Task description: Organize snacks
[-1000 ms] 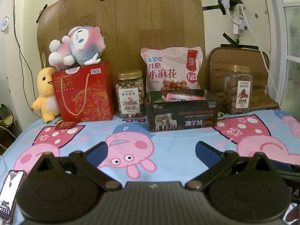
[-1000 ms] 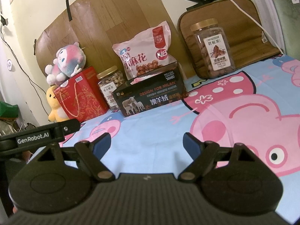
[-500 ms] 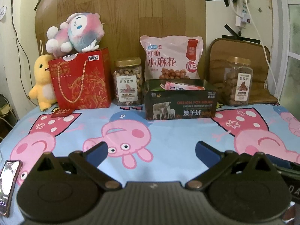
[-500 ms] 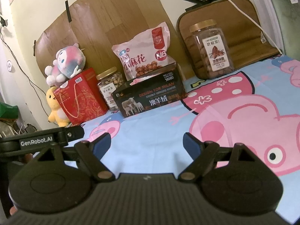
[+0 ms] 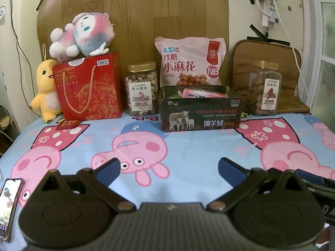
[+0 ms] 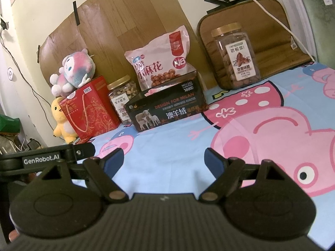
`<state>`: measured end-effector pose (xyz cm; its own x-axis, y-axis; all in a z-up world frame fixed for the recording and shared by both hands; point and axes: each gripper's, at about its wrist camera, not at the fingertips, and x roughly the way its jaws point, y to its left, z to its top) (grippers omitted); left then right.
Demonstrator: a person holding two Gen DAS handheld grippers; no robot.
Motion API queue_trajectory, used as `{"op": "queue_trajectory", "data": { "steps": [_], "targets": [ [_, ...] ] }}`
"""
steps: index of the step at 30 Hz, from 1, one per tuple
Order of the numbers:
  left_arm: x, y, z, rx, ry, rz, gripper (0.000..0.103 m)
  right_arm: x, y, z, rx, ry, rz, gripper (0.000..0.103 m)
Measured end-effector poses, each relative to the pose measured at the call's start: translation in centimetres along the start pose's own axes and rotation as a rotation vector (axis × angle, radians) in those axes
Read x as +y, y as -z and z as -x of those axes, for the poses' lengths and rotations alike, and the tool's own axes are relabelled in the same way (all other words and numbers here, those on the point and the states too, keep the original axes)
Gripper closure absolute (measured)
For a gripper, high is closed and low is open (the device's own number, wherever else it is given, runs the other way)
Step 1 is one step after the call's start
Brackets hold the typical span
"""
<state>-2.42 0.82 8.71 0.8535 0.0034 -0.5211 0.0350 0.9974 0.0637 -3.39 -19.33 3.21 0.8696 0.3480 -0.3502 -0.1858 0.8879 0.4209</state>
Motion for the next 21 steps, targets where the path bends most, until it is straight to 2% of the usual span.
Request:
{"op": "queue_trajectory", "data": {
  "steps": [8, 17, 21],
  "targets": [
    [-0.4, 0.1, -0.05, 0.003, -0.016, -0.026, 0.0, 0.03, 0.01, -0.04, 0.002, -0.002, 0.003, 0.017],
    [-0.61, 0.06, -0.55, 0.017, -0.077, -0.045, 0.0, -0.12, 0.07, -0.16, 0.009, -0.002, 0.001, 0.017],
    [-0.47, 0.03, -0.45, 0.01, -0.07, -0.037, 0.0, -0.15, 0.05, -0.15, 0.009, -0.002, 0.0, 0.017]
  ]
}}
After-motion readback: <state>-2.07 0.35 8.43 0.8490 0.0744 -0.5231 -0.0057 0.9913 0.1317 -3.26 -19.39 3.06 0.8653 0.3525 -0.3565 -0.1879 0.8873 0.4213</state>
